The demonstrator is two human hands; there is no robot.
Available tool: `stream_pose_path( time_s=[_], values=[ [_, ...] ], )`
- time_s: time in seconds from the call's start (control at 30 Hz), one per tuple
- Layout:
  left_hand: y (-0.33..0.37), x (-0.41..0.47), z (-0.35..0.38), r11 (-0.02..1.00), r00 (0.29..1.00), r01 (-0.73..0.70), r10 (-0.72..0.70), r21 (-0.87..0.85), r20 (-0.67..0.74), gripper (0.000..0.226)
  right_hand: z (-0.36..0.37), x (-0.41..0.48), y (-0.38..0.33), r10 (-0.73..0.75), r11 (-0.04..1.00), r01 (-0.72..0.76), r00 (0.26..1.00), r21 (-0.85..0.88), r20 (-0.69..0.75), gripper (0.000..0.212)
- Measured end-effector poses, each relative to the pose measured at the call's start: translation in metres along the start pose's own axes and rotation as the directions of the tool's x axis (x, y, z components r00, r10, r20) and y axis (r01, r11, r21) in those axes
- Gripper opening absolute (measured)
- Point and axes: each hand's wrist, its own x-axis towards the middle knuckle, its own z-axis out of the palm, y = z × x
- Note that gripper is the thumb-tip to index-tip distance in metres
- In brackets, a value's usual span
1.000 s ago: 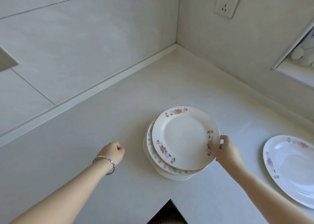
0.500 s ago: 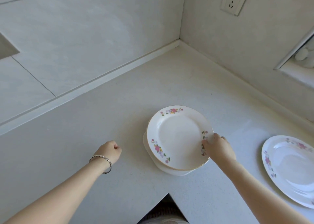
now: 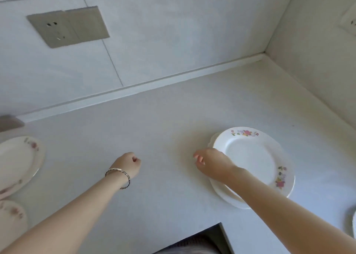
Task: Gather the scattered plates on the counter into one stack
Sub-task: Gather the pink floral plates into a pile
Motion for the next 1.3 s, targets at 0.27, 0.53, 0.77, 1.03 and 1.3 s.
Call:
stream_pose_path(
  time_s=[0.27,0.53,0.77,1.03,1.3],
  values=[
    [-0.161,-0.019,-0.091,0.963,0.962,0.214,-0.237,-0.165,-0.136,0.015,0.089,0.052,-0.181,-0.238,0.957,0.276,0.927,-0.095,0.289,0.032],
    [-0.325,-0.042,-0.153,0.876,0.894,0.382,-0.431,-0.296,-0.122,0.018,0.221,0.074,-0.343,-0.147,0.988,0.153,0.893,0.021,0.426,0.031],
    [-0.397,-0.052,-0.168,0.821,0.866,0.439,-0.495,-0.365,-0.073,0.025,0.295,0.076,-0.401,0.076,0.896,-0.258,0.891,0.361,0.447,0.027],
    [-0.393,-0.043,-0.164,0.828,0.899,0.376,-0.435,-0.416,-0.053,0.021,0.274,0.072,-0.373,0.121,0.784,-0.369,0.880,0.500,0.460,0.009],
    [-0.324,-0.023,-0.152,0.913,0.958,0.269,-0.287,-0.306,-0.016,0.020,0.169,0.053,-0.273,0.179,0.723,-0.289,0.956,0.628,0.233,0.019]
  ],
)
